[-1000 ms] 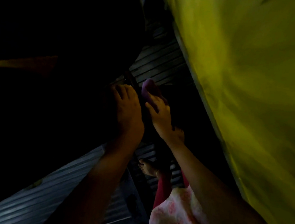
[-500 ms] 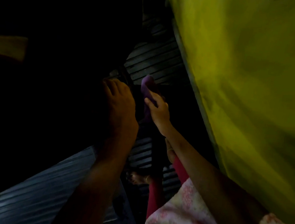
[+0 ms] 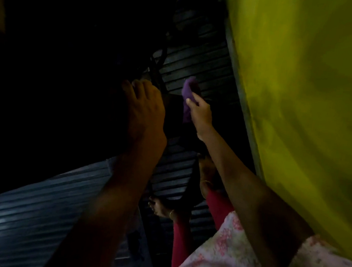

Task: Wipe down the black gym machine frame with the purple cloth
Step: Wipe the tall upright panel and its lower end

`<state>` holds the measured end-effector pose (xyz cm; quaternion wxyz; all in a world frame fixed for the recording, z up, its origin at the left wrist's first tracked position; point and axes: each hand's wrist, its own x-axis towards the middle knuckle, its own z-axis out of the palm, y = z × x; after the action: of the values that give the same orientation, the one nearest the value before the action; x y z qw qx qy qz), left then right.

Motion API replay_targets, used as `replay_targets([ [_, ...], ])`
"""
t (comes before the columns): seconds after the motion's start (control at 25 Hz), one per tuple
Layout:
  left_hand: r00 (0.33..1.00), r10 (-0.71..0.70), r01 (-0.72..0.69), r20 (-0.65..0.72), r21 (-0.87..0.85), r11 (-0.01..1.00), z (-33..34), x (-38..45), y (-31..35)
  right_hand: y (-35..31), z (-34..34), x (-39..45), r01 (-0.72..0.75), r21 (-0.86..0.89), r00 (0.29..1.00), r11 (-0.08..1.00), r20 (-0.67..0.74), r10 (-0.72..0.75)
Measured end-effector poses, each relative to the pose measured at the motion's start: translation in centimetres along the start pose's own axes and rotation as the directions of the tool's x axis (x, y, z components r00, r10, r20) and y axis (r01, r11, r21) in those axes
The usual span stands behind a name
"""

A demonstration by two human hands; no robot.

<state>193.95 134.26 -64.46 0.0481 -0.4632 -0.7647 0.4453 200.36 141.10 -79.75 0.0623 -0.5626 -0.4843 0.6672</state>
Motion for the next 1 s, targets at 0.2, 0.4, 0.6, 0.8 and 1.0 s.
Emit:
replay_targets([
  [0.2, 1.000, 0.024, -0.025, 0.016, 0.087, 0.996, 0.1, -0.2, 1.1, 1.2, -0.1, -3.8, 0.386, -0.008, 0.918, 0.923, 0.100, -0.383],
  [0.4, 0.982, 0.114, -0.144, 0.149, 0.213, 0.966, 0.4, 0.4, 3.6, 5.3, -1.2, 2.3, 0.022, -0.171, 0.998, 0.985, 0.054, -0.013],
  [0.6, 0.988, 0.115, -0.131, 0.100, 0.177, 0.975, 0.9, 0.7, 4.7, 4.1, -0.8, 1.5, 0.097, -0.038, 0.995, 0.995, 0.034, -0.096],
  [0.8, 0.994, 0.085, -0.099, 0.074, 0.217, 0.971, 1.2, 0.6, 5.7, 6.9, -0.7, -0.9, 0.348, -0.177, 0.937, 0.921, 0.027, -0.349],
  [1.0, 0.992, 0.095, -0.111, 0.080, 0.235, 0.966, 2.1, 1.1, 6.8, 11.7, -2.4, 7.2, -0.023, -0.218, 1.000, 0.976, 0.012, 0.026],
])
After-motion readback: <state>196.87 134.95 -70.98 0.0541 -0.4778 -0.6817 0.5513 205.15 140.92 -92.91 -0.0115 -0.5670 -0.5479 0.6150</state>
